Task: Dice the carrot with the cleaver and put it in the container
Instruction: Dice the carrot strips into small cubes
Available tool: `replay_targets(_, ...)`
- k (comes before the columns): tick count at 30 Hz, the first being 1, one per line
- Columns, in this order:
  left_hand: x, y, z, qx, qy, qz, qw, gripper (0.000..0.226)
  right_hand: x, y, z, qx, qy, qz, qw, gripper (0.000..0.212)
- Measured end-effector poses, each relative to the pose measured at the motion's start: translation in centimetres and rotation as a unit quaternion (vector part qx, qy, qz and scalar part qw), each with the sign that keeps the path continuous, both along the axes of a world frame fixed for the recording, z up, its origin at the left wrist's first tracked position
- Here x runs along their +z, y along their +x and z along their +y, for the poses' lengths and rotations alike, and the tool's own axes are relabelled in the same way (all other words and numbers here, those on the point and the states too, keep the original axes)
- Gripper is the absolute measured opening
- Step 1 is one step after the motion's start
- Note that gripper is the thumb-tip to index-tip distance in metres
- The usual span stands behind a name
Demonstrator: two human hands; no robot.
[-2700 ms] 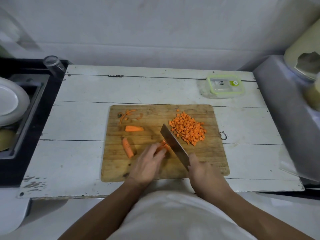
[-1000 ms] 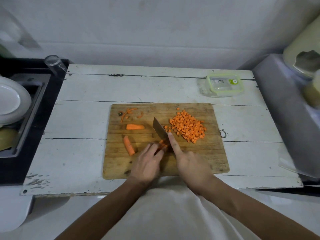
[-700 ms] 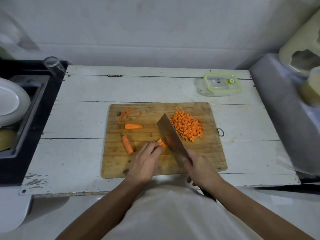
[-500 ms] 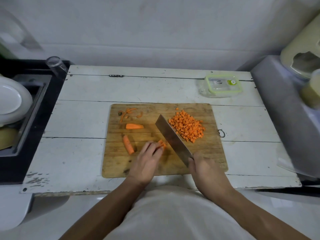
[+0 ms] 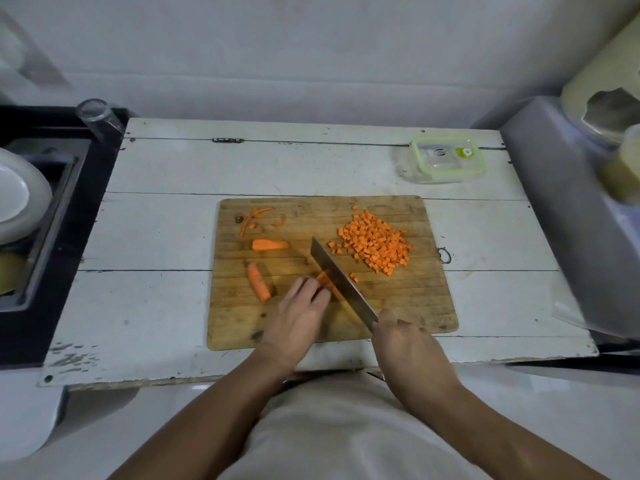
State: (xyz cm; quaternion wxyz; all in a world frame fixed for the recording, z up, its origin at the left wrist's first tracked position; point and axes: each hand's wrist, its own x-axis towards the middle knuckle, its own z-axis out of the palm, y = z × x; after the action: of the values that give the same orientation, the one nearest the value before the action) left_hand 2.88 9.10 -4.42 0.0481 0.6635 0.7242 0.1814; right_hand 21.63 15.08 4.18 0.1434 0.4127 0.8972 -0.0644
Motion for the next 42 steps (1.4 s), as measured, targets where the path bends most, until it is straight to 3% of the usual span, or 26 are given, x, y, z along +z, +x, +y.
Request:
replay_targets(5,-0.5,-0.9,0.0,-0.023,0.018,0.003,1.000,0.028,-0.1,-0.4,-0.4,-0.008,-0.003,-0.052,0.999,0.054)
replay_targets(11,-1.0,-1.0,0.2,-0.016,0.038,0.004,0.999,0.033,-1.4,-2.2,0.9,0.007,0.032,0.009,0.999,0.015)
replay_targets(15,-0.9,-0.1,-0.1,0.014,0.074,0.000,0.997,0.037,-0.9,-3.6,1.9,-0.070,-0.035,0.092,0.993,0.015)
replay_targets(22,-1.3,1.4,0.5,0.109,0.082,0.074,0.988,0.031,-1.2,-0.4,6.5,-0.104,-0.056,0.113,0.987,0.020)
replay_targets(27,-3.2,1.1,1.2,0.097,0.088,0.003,0.991,0.008,-0.6,0.3,6.9,-0.047,-0.056,0.124,0.990,0.018)
replay_targets(30,-2.8,2.0,0.4,0.110,0.132,-0.008,0.985,0.020,-0.3,0.3,6.5,-0.036,-0.065,0.127,0.989,0.018)
replay_targets(33,-2.7,2.0,0.2,0.185,0.141,-0.054,0.971,0.029,-1.3,-0.1,6.1,-0.041,-0.076,0.145,0.986,0.016)
replay_targets(37,-2.9,1.0,0.4,0.227,0.152,-0.082,0.959,0.016,-2.4,-0.7,5.3,-0.034,-0.033,0.136,0.990,0.007)
replay_targets(42,-3.3,0.9,0.7,0.213,0.155,-0.094,0.960,0.016,-2.4,-1.6,3.7,-0.033,-0.019,0.126,0.991,0.016)
